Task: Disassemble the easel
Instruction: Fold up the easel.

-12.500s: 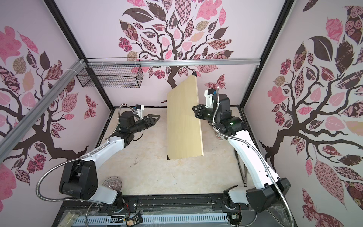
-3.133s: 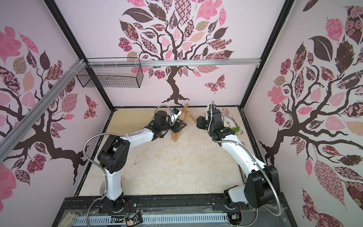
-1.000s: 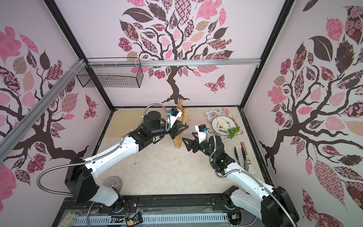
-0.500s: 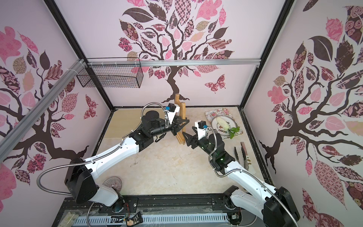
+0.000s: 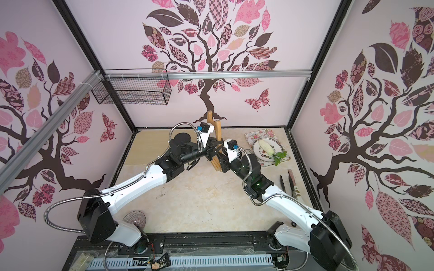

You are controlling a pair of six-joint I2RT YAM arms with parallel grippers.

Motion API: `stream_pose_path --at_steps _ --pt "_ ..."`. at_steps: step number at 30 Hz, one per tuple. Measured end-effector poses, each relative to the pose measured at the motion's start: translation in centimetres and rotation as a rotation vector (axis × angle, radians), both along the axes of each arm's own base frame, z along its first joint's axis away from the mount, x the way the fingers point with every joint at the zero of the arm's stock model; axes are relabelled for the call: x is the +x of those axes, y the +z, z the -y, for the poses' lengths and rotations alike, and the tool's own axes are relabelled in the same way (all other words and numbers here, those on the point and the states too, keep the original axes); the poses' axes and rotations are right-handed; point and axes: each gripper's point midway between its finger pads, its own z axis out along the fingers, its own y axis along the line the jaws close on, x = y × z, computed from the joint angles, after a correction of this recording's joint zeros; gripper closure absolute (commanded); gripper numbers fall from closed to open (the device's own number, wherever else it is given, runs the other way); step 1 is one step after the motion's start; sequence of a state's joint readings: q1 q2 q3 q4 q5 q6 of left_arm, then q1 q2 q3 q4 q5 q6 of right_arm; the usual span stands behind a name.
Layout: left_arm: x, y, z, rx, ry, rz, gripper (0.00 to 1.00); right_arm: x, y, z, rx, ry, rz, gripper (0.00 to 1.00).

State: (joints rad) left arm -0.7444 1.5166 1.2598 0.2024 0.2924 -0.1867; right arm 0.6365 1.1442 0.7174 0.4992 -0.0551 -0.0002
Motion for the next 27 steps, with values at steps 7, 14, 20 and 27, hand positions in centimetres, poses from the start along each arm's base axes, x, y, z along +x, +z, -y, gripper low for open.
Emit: stream_pose_path --at_steps 7,14,20,27 --pt "-0.1 0.5 -0.2 -0.015 0.003 0.016 1.00 0.0 0.4 0.0 -0.026 -0.006 0.042 0.93" --pt "-0.5 0.5 -0.5 -0.020 -0.001 0.035 0.77 -0.1 0.5 -0.1 -0.055 0.001 0.071 1.00" --pt "-2.2 1.8 -1.5 -0.007 -0.028 0.100 0.54 -0.9 0.4 -0.5 -0.075 0.041 0.092 1.00" --pt "-4.0 3.3 -3.1 0.036 -0.048 0.160 0.32 -1.6 0.2 -0.6 -0.097 0.073 0.095 1.00"
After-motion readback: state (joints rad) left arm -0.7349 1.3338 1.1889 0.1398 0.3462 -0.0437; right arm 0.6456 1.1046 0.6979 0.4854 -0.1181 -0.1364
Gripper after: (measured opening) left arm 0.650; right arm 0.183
